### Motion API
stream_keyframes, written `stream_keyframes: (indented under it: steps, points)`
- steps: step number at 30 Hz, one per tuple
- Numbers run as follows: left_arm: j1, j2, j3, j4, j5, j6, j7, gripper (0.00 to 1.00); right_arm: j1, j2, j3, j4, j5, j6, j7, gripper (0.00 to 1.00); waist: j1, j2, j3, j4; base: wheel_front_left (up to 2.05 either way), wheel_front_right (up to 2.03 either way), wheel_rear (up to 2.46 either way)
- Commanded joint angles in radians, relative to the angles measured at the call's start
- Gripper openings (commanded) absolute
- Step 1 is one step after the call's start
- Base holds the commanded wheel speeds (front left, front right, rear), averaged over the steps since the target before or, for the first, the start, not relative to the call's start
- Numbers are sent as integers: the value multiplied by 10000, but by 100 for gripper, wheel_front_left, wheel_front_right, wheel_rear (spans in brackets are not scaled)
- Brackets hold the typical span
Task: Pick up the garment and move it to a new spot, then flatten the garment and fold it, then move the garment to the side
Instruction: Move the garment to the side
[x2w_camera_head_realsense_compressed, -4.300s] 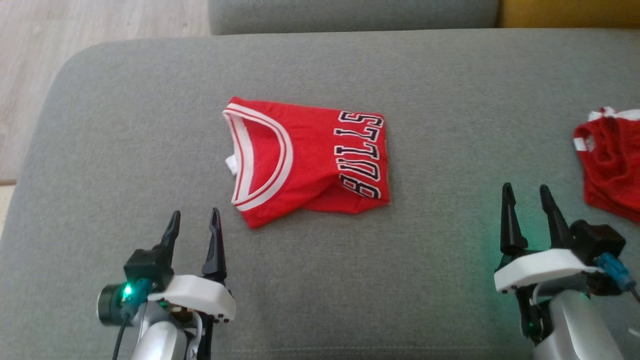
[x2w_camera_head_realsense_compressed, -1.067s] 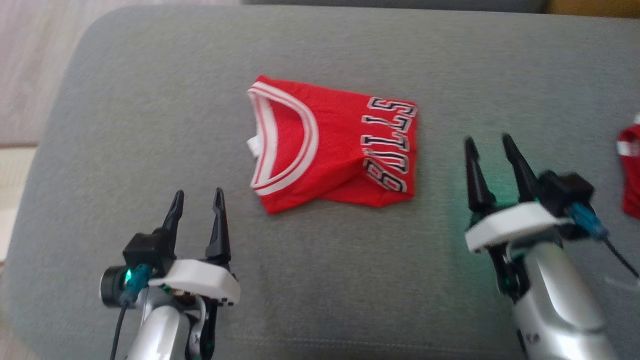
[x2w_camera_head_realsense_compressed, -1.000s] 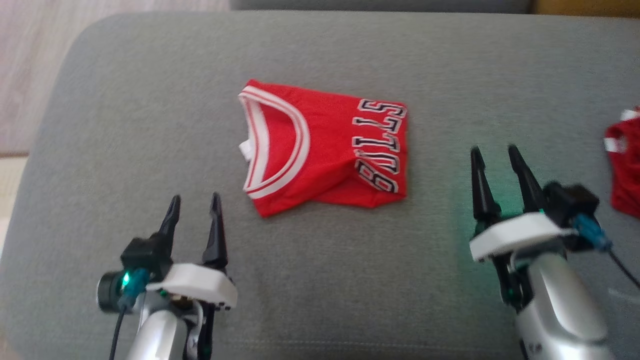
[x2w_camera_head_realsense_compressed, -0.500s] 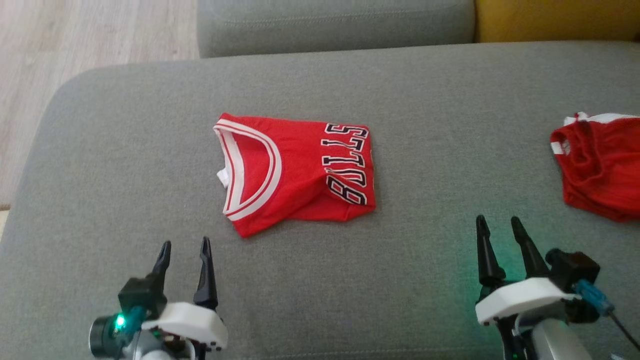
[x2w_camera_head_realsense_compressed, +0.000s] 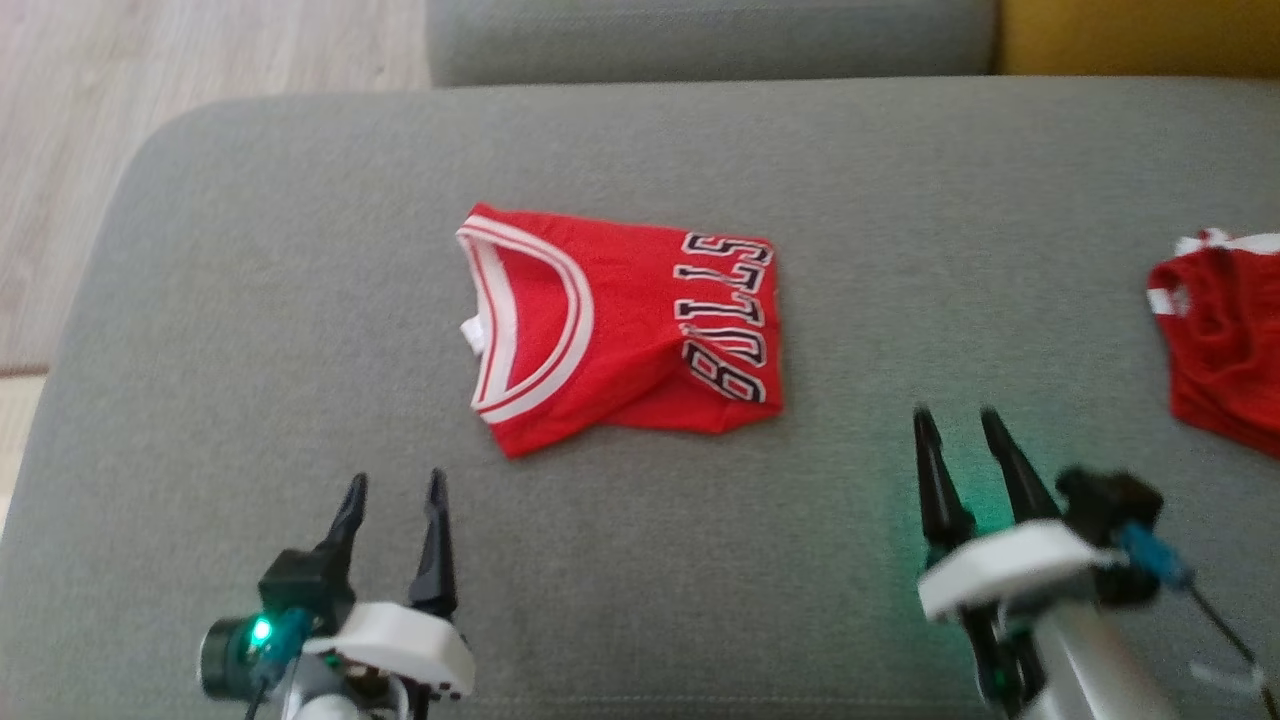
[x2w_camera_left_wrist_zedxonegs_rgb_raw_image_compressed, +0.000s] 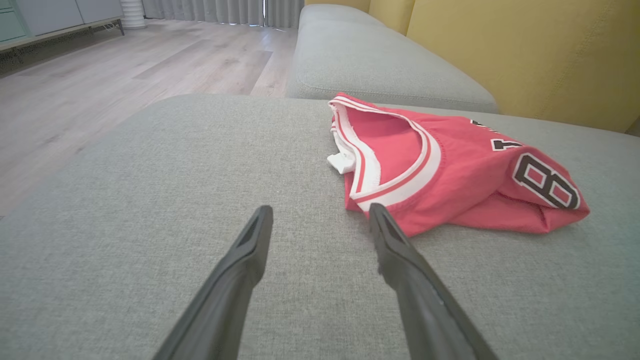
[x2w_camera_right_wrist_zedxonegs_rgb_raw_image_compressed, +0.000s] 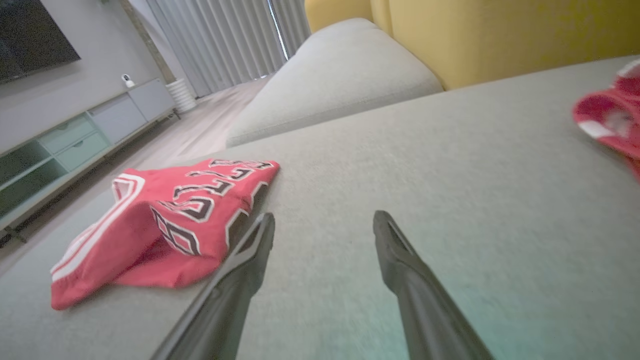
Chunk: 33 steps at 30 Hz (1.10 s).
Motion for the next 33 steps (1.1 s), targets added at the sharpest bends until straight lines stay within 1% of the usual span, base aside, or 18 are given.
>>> stream_keyframes:
  steps: [1,6,14,18,21,22,23,24,25,28,33]
  points:
    - [-539,70,188,-362,71,-20,-61,100,-870,-8,379,-172,134,65,22,100,0,-1,334,342,0,0,0]
    - [-778,70,-13,-386,31,3,-61,100,-1966,-8,689,550,353,65,214,100,0,-1,703,837,0,0,0]
    - [-1139,70,-250,-394,-145,6,-61,100,-3631,-8,855,2643,403,65,418,100,0,-1,1217,1707,0,0,0]
    - [-1260,70,-396,-390,-274,25,-61,100,-4163,-8,919,3709,121,65,445,100,0,-1,1404,2027,0,0,0]
    - [-1359,70,-500,-380,-351,26,-61,100,-4401,-8,1189,4426,120,65,748,100,0,-1,1526,2165,0,0,0]
    - [-1377,70,-524,-376,-370,27,-61,100,-4422,-8,1355,4606,222,65,894,90,0,-1,1546,2189,0,0,0]
    - [-1392,70,-539,-381,-392,30,-61,100,-4431,-8,1587,4716,323,65,1024,64,0,-1,1574,2206,0,0,0]
    - [-1413,70,-550,-390,-412,41,-61,100,-4426,-8,1808,4767,482,65,1114,36,0,-1,1595,2213,0,0,0]
    - [-1434,70,-556,-401,-430,59,-61,100,-4425,-8,2009,4833,571,65,1184,0,0,-1,1604,2208,0,0,0]
    - [-1477,70,-551,-421,-461,92,-61,100,-4482,-8,2334,4998,643,65,1083,0,0,-1,1583,2128,0,0,0]
    - [-1507,70,-525,-460,-480,84,-61,100,-4969,-100,2031,5252,59,65,215,0,0,-1,1485,1836,0,0,0]
